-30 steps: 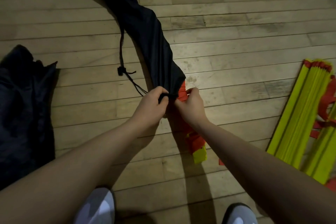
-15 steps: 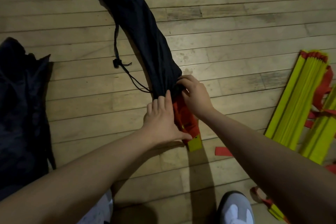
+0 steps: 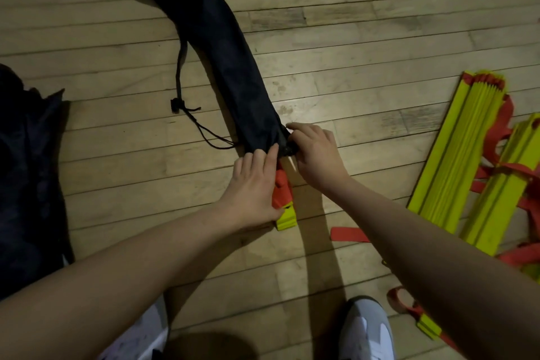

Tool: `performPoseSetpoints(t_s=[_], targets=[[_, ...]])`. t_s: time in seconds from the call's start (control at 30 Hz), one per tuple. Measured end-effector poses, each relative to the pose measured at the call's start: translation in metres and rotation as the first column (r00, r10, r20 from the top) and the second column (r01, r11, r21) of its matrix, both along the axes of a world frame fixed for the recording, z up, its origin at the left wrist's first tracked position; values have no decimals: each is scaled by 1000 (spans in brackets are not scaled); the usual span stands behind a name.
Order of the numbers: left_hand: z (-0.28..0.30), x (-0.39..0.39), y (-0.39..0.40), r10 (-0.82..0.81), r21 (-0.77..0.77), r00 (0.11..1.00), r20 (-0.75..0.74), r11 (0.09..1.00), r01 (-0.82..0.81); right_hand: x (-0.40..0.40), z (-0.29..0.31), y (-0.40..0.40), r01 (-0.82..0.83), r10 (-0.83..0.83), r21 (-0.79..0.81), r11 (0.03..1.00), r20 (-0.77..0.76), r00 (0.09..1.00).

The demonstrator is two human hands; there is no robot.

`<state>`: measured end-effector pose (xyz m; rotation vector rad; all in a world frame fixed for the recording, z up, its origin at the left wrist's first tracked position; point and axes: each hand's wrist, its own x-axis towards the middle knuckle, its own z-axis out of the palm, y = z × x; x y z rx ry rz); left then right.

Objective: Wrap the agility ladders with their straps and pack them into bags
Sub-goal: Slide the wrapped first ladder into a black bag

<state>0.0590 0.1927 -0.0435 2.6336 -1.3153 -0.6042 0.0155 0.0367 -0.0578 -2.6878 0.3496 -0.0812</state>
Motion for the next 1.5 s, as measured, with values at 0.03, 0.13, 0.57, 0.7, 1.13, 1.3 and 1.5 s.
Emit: performPoseSetpoints(t_s=[0.03, 0.13, 0.57, 0.7, 1.13, 1.3, 1.5], targets=[[1, 5, 4, -8, -20, 1000, 20, 1000, 9, -2, 2, 0, -49, 49, -2, 999, 3, 999], [6, 21, 15, -35, -48, 997, 73, 998, 38, -1, 10, 0, -152, 152, 48, 987, 12, 988], [25, 115, -16, 101, -122, 969, 225, 990, -75, 57, 24, 15, -137, 130, 79, 987, 87, 988], [20, 123, -18, 34, -102, 982, 186, 995, -15, 69, 17, 5, -12, 10, 58, 998, 41, 999], [-5, 117, -12, -57, 44, 986, 156, 998, 51, 65, -2, 1, 12, -7, 115, 993, -44, 999], [-4, 146, -29, -57, -57, 893, 447, 994, 91, 86, 7, -14, 137, -138, 141, 980, -6, 990], [4, 177, -66, 31, 18, 926, 375, 999, -41, 119, 14, -27, 204, -216, 179, 962, 51, 975]])
